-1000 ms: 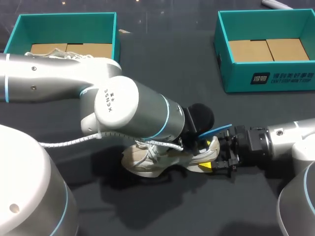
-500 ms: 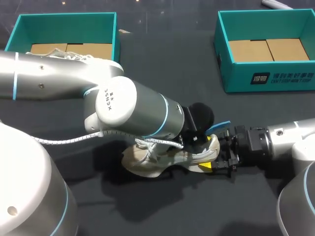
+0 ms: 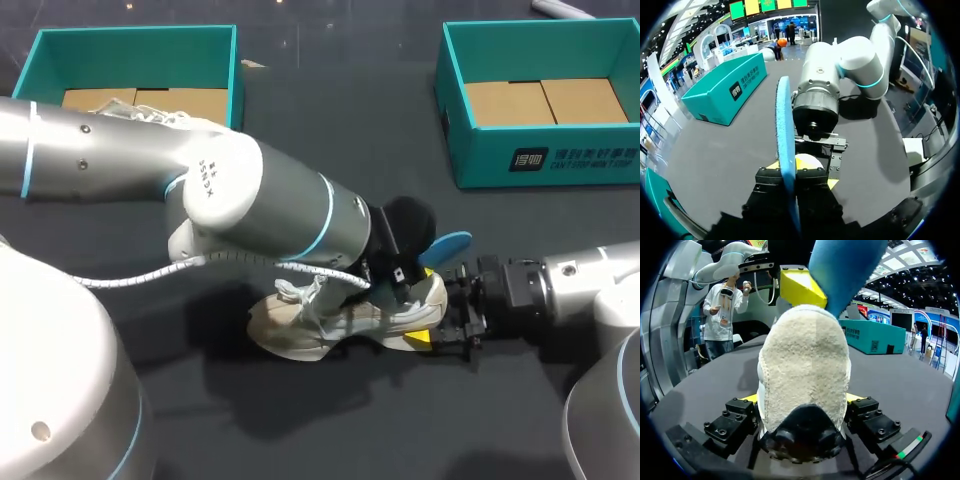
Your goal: Take the shoe out of the shoebox, open the shoe tongue, remove and reinsert the insole, then place the shoe into the shoebox
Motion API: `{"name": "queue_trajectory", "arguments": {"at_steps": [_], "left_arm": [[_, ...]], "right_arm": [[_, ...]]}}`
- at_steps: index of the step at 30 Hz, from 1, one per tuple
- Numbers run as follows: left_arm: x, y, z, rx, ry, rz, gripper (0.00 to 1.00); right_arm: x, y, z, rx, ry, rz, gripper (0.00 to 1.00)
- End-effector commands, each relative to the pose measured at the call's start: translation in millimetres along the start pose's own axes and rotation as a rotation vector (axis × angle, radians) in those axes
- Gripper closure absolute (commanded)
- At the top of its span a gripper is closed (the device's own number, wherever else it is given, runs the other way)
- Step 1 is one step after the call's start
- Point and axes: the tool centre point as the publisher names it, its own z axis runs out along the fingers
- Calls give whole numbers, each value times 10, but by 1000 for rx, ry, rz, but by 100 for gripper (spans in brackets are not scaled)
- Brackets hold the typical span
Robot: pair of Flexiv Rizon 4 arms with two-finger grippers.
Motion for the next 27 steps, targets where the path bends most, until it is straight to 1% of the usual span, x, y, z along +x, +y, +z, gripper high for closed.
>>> {"name": "queue_trajectory", "arguments": {"at_steps": [1,2,4,8,10,13,15,23,27], "left_arm": [[12,-130,-216,-14,49,11,100],[21,-165,-240,-16,67,11,100],[43,-248,-278,-21,68,9,100],[83,-423,-378,-18,133,4,100],[94,-520,-434,-16,177,-4,100],[110,-670,-504,-12,289,-8,100],[127,-778,-541,-11,340,-8,100],[256,-1217,-693,56,546,30,100],[343,-1431,-819,77,564,39,100]], "right_arm": [[6,6,5,4,0,0,100],[6,6,5,4,0,0,100],[6,6,5,4,0,0,100],[6,6,5,4,0,0,100],[6,6,5,4,0,0,100],[6,6,5,4,0,0,100],[6,6,5,4,0,0,100],[6,6,5,4,0,0,100],[6,6,5,4,0,0,100]]}}
